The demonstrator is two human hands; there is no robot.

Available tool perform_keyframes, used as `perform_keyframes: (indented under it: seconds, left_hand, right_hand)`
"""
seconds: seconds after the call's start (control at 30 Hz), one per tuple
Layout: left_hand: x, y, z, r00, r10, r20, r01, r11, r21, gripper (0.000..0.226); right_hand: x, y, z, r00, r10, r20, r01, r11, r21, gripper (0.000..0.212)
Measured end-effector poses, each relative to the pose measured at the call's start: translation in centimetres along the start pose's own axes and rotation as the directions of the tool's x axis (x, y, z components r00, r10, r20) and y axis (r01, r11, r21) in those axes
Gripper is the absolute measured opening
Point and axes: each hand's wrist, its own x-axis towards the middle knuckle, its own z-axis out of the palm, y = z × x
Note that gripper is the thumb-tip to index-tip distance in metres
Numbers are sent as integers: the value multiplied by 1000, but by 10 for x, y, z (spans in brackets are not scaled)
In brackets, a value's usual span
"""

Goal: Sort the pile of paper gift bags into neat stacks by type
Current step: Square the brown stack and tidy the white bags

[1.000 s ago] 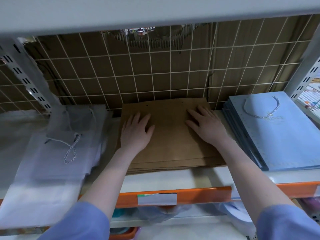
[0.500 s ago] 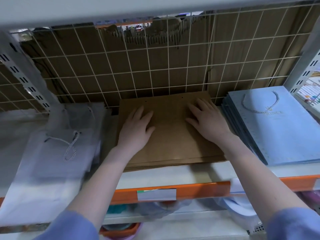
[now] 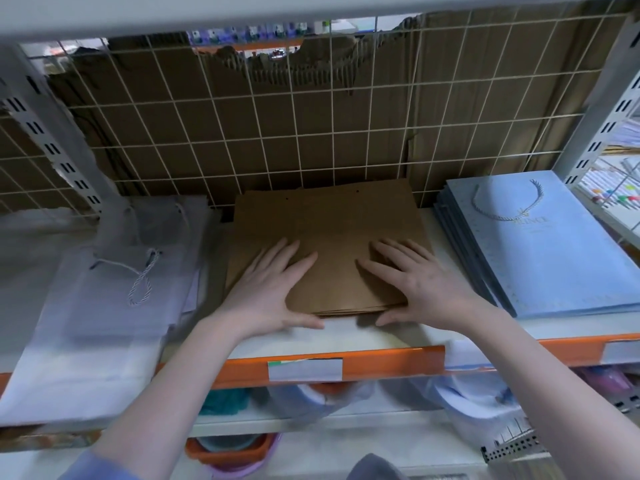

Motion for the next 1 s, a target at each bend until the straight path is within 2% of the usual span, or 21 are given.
perform_keyframes:
  seconds: [0.1,0.23,0.43,0.73,0.8,0.87,0.93,1.0]
  left_hand:
    - [0,-5,6,999,33,-5,-32,996,77,110]
    - [4,-9,8,998,26,-61,-19,994,107,107]
    - [5,-10,8,997,27,-69,-15,985,170,108]
    - [7,-9,3,999,10,-47,-2,984,178,107]
    - [5,-2,1,999,4,-54,4,989,146,101]
    - [4,7,0,995,-6,-98,17,994,106,93]
    - [3,16,1,990,-26,-140,35,997,68,84]
    - [4,25,2,984,-61,-170,64,998,12,78]
  right_hand:
    - [3,4,-3,1000,1,16,-2,1000,28,90]
    - [8,9,-5,1000,-4,-3,4,998,63,84]
    - [8,8,-4,1000,-3,27,3,1000,-5,96]
    - [6,5,0,997,16,-73,-12,999,42,85]
    - [2,2,0,992,64,-111,-53,994,96,80]
    - [-3,-2,3,968,134,-212,-102,983,154,72]
    - [-7,-6,9,919,238,-314,-176,961,214,59]
    - [-13,-8,14,865,354,-356,-267,925,270,54]
